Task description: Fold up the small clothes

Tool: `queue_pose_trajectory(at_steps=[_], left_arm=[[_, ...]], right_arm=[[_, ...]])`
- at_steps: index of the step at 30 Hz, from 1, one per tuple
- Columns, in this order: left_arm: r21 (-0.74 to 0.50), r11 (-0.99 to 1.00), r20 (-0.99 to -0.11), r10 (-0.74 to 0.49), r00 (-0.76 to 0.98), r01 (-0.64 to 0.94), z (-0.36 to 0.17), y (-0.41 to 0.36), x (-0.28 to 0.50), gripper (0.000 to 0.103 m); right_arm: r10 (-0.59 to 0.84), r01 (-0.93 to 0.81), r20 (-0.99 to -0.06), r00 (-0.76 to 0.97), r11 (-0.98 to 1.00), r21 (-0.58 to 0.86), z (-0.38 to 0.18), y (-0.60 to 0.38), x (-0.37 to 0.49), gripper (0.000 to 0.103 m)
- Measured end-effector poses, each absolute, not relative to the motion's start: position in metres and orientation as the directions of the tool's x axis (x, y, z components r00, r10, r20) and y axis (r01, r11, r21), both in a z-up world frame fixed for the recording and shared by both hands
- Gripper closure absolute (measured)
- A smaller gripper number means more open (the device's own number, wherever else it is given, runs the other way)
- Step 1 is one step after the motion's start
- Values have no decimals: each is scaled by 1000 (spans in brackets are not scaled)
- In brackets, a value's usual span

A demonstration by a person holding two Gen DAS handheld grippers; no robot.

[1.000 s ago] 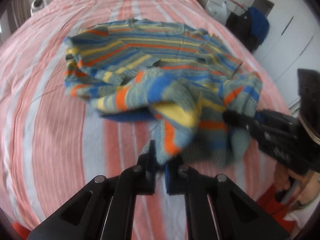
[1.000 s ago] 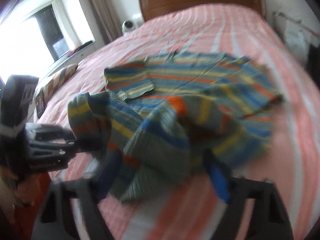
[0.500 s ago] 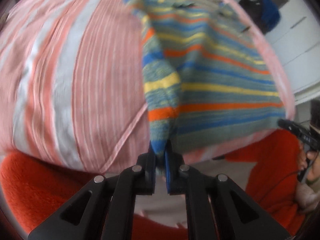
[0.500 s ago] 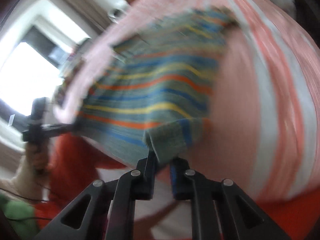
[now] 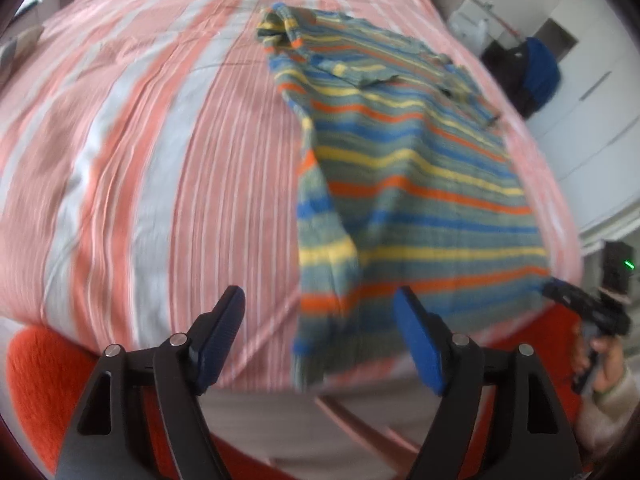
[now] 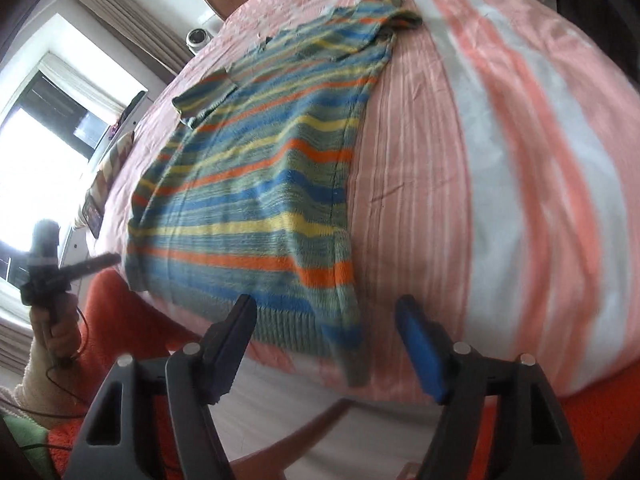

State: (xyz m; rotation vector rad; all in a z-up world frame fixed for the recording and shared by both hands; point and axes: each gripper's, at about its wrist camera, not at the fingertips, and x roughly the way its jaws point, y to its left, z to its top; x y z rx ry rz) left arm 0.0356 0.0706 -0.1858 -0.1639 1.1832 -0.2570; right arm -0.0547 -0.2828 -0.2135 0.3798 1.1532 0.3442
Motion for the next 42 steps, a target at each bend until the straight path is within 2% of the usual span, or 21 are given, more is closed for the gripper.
queue_pose_trajectory(at_steps=[1, 3, 4, 5, 7, 9, 11, 14, 16, 18, 19, 20, 21, 22, 23, 29, 35, 42], left_arm=[[-228, 970, -903, -242, 354, 81, -191, 67, 44, 25], [-129, 992, -940, -122, 320, -2, -201, 71, 54, 40], [-122, 992, -946, -108, 306, -25, -201, 82, 50, 50], [-118, 991, -949, -94, 302, -61, -200, 93, 46, 55], [-97, 984, -950, -47, 310, -146, -192, 121, 30, 56], [-80, 976, -943, -8, 332, -204, -183, 144, 14, 56], [-112, 970, -931, -26, 363, -217, -174, 156, 1, 51], [-178, 977, -918, -121, 378, -118, -173, 142, -3, 33], [-172, 985, -922, -155, 356, -16, -184, 120, -1, 33], [-112, 992, -941, -125, 316, 57, -201, 96, 4, 53], [-105, 992, -948, -122, 295, 73, -207, 91, 9, 90], [-115, 990, -952, -133, 275, 80, -212, 89, 11, 99], [-123, 990, -951, -139, 276, 74, -214, 89, 11, 99], [-129, 989, -948, -145, 283, 76, -212, 90, 8, 100], [-136, 987, -945, -155, 288, 87, -206, 93, 2, 100], [-155, 982, -931, -181, 316, 105, -182, 117, -23, 101], [-68, 993, -959, -92, 269, 94, -219, 95, -1, 101], [-69, 996, -965, -80, 251, 54, -234, 88, 14, 100]], right_arm=[[452, -80, -811, 371, 886, 457, -213, -281, -54, 31], [444, -102, -812, 378, 892, 440, -213, -276, -51, 31], [439, -104, -815, 378, 895, 434, -212, -276, -51, 31], [434, -104, -817, 379, 897, 429, -212, -275, -52, 31], [412, -98, -825, 387, 908, 408, -208, -280, -58, 32], [396, -94, -829, 395, 915, 392, -203, -285, -66, 31], [399, -92, -830, 390, 914, 396, -202, -288, -70, 31], [418, -94, -827, 376, 905, 414, -207, -287, -69, 31], [434, -88, -822, 369, 897, 434, -211, -287, -65, 31], [445, -95, -816, 369, 892, 443, -212, -285, -61, 32], [449, -102, -811, 374, 889, 446, -212, -286, -59, 33], [456, -105, -807, 375, 886, 451, -213, -286, -58, 42], [468, -111, -807, 361, 880, 461, -215, -287, -56, 72], [460, -110, -819, 343, 886, 451, -218, -287, -55, 92], [438, -102, -835, 333, 897, 430, -219, -287, -54, 98], [428, -81, -850, 307, 902, 424, -186, -300, -76, 99], [336, 17, -909, 249, 936, 351, -228, -297, -69, 99], [340, 79, -899, 277, 924, 373, -244, -300, -71, 100]])
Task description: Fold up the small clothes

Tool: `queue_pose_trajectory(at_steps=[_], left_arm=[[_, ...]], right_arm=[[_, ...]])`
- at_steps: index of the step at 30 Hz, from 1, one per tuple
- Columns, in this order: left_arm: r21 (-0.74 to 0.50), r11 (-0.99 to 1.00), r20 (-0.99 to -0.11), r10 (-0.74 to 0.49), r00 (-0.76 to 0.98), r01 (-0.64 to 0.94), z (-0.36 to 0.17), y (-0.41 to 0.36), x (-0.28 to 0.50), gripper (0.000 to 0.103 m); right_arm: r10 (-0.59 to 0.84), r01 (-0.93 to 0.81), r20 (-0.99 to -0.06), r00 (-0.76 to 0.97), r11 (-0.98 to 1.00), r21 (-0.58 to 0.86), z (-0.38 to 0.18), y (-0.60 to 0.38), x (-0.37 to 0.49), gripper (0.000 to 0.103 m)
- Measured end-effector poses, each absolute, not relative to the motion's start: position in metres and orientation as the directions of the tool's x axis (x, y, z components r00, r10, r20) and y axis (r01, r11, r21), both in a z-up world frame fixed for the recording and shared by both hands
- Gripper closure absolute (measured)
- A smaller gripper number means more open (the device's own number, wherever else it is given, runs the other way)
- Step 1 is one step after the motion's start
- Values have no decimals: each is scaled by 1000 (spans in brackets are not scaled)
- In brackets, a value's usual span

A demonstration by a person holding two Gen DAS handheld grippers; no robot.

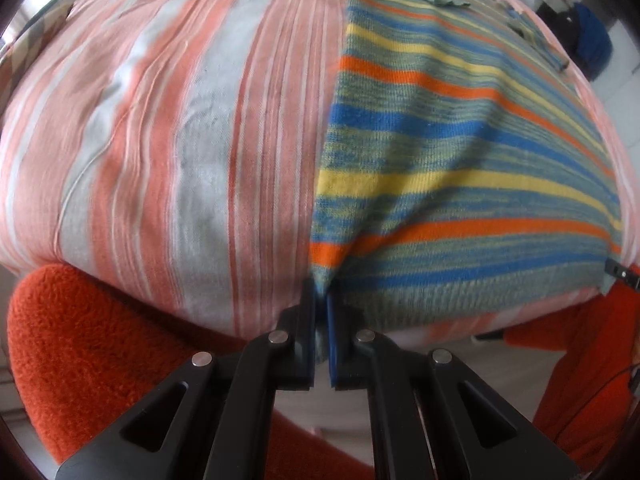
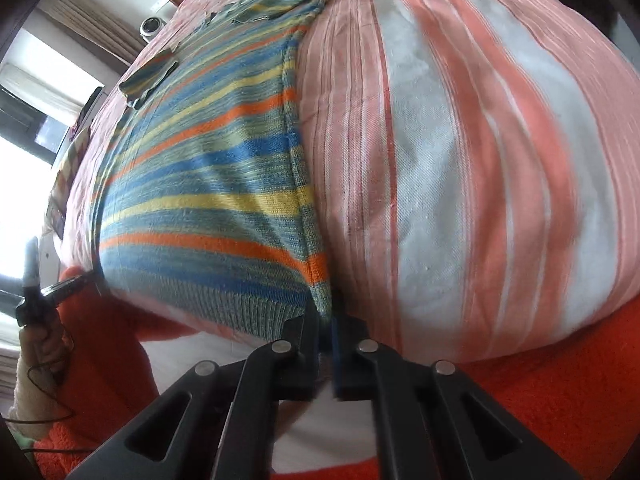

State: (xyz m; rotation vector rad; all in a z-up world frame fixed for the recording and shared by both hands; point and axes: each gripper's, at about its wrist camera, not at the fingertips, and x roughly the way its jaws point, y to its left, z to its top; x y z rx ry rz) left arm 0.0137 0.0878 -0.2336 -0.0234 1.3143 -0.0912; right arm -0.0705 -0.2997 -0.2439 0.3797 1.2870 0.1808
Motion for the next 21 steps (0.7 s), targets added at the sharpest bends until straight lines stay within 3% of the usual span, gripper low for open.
queue_pose_trajectory(at_steps=[18, 19, 21], left_arm=[[-51, 998, -964, -61, 259, 47, -252, 82, 18, 95], [-39, 998, -964, -51, 260, 51, -248, 82, 13, 89], [-16, 998, -963, -30, 269, 53, -239, 81, 4, 62]], right_arm=[[355, 103, -891, 284, 912, 396, -250, -307, -71, 100], [356, 102, -890, 284, 912, 397, -249, -307, -71, 100], [365, 94, -887, 284, 910, 404, -245, -307, -74, 93]])
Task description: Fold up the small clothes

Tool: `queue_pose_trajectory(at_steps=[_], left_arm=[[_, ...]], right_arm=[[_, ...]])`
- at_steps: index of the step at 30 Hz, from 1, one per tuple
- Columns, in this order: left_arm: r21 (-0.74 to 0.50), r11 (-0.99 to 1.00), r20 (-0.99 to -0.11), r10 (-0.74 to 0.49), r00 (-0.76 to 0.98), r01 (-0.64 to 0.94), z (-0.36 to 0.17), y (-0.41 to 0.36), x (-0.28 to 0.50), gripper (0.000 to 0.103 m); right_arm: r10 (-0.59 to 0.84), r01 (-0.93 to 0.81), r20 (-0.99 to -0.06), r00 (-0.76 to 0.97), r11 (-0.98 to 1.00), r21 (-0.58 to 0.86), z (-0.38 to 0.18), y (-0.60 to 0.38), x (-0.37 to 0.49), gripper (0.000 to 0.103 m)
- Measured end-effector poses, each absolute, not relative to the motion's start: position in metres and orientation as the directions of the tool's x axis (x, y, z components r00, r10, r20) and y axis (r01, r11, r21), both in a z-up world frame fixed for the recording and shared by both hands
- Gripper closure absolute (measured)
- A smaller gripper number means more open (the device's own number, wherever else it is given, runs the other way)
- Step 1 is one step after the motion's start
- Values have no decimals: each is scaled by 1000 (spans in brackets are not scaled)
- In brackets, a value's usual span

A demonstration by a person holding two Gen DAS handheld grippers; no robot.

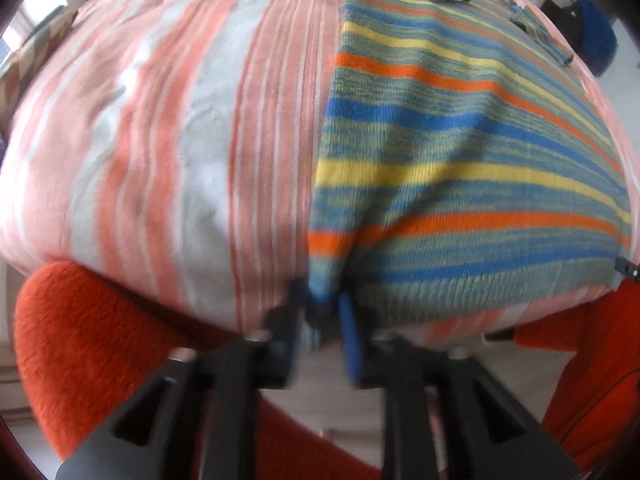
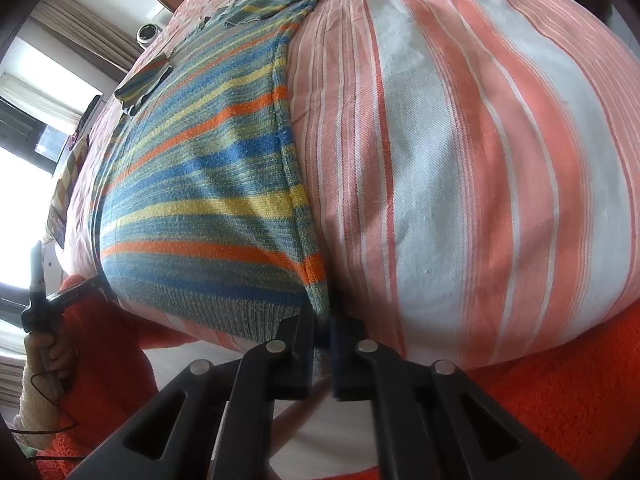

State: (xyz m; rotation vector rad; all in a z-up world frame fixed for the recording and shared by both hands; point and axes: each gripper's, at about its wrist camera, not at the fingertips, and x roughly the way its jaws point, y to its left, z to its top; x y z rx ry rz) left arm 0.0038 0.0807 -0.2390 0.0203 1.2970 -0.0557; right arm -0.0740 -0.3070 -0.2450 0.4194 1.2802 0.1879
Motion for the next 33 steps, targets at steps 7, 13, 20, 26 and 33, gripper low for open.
queue_pose_trajectory(at_steps=[7, 13, 20, 26, 33], left_arm=[[-31, 999, -867, -9, 498, -35, -183, 96, -26, 16], [-11, 987, -766, 96, 636, -162, -164, 114, -2, 5], [25, 976, -768, 157, 621, -216, -182, 127, 16, 5], [23, 973, -754, 169, 635, -231, -186, 136, 11, 5], [-56, 953, -753, 155, 640, -298, -192, 152, 8, 5]], right_arm=[[60, 88, -908, 414, 990, 106, -194, -308, -100, 40], [-74, 203, -803, 591, 977, 59, -167, -319, -99, 29], [-64, 190, -798, 599, 980, 64, -174, -313, -104, 29], [-53, 56, -759, 649, 998, -21, -143, -306, -72, 29], [96, -268, -736, 670, 956, -120, -110, -267, 48, 26]])
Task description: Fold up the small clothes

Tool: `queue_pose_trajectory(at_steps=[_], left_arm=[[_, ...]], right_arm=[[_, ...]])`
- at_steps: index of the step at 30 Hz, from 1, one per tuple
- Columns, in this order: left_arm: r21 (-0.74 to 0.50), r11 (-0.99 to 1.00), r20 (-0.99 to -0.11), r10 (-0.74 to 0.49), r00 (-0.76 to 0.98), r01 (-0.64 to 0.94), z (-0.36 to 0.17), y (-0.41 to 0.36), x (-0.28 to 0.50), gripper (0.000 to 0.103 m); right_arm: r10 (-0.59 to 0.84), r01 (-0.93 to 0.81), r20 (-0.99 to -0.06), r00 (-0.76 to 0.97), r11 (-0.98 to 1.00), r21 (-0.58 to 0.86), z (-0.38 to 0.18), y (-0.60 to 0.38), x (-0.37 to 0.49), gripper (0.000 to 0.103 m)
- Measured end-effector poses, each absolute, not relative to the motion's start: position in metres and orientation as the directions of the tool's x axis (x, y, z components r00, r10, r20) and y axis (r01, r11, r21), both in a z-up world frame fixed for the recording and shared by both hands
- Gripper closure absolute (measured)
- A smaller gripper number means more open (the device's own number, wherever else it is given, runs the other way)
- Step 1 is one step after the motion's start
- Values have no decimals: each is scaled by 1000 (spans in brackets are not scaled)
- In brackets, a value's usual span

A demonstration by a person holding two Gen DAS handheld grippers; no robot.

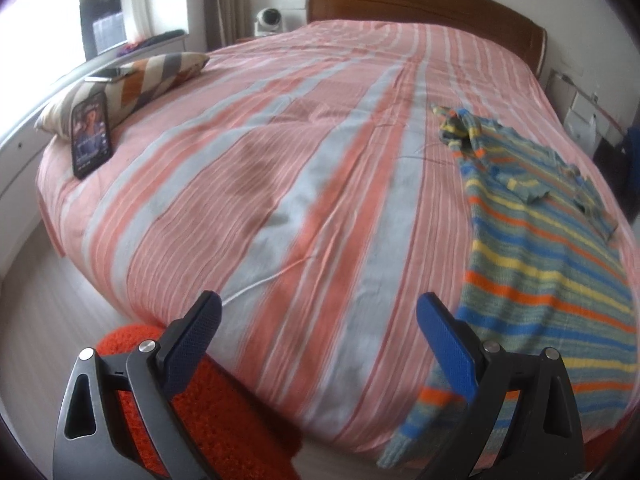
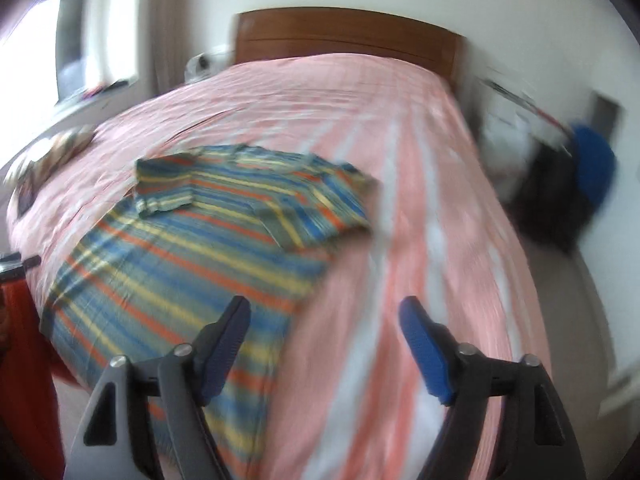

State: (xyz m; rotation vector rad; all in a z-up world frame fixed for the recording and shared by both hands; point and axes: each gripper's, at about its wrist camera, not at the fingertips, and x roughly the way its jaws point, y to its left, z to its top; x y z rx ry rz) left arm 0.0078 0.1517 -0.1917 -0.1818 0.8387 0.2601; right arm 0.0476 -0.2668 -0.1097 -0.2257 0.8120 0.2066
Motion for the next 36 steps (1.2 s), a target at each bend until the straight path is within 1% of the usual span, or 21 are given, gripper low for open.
queue_pose_trajectory(at_steps=[2, 4, 5, 7, 10, 11, 12, 13, 14, 16, 18, 21, 23, 27, 29, 33, 36], left_arm=[[-67, 947, -758, 157, 633, -315, -194, 155, 7, 5], [-70, 942, -769, 158, 620, -328, -197, 157, 8, 5], [-72, 941, -771, 158, 617, -331, -197, 158, 9, 5], [-75, 937, -775, 160, 611, -341, -199, 159, 10, 5], [-83, 932, -788, 155, 595, -353, -202, 163, 12, 5], [-88, 930, -791, 153, 592, -357, -203, 164, 12, 5], [-95, 928, -792, 149, 592, -361, -203, 165, 11, 5], [-108, 925, -794, 141, 592, -364, -203, 167, 10, 5], [-120, 923, -794, 132, 593, -366, -204, 169, 10, 5], [-146, 916, -799, 113, 590, -374, -206, 173, 11, 5], [-171, 906, -805, 98, 585, -387, -209, 175, 13, 5], [-202, 894, -802, 83, 592, -399, -211, 176, 12, 5], [-202, 892, -799, 88, 595, -403, -210, 174, 12, 5], [-163, 901, -803, 116, 585, -403, -211, 168, 11, 5], [-143, 905, -801, 131, 584, -401, -210, 166, 11, 5], [-115, 914, -809, 141, 571, -389, -213, 162, 13, 5], [-103, 919, -817, 140, 559, -381, -215, 161, 15, 5]], right_arm=[[134, -338, -767, 628, 934, -113, -123, -251, 82, 26], [182, -399, -814, 551, 915, -65, -147, -232, 124, 27], [193, -411, -825, 531, 910, -51, -157, -226, 138, 31], [191, -404, -849, 494, 914, -30, -183, -211, 173, 33], [156, -346, -858, 490, 938, -28, -211, -209, 206, 39], [131, -310, -861, 491, 950, -32, -218, -213, 214, 57], [122, -257, -858, 498, 966, -12, -220, -223, 220, 88], [111, -179, -846, 521, 984, 19, -215, -241, 223, 97], [112, -98, -826, 553, 993, 69, -204, -265, 221, 96], [76, -5, -797, 599, 996, 91, -183, -307, 214, 97], [-22, 109, -773, 634, 992, 62, -158, -362, 199, 97], [-154, 261, -772, 616, 965, 16, -137, -437, 177, 97], [-194, 317, -786, 588, 948, 3, -136, -468, 166, 97], [-145, 380, -839, 525, 921, 79, -158, -506, 147, 97], [-132, 398, -860, 492, 913, 88, -175, -511, 142, 97], [-161, 465, -880, 446, 882, 75, -203, -524, 131, 98], [-142, 502, -885, 444, 857, 115, -215, -535, 132, 98]])
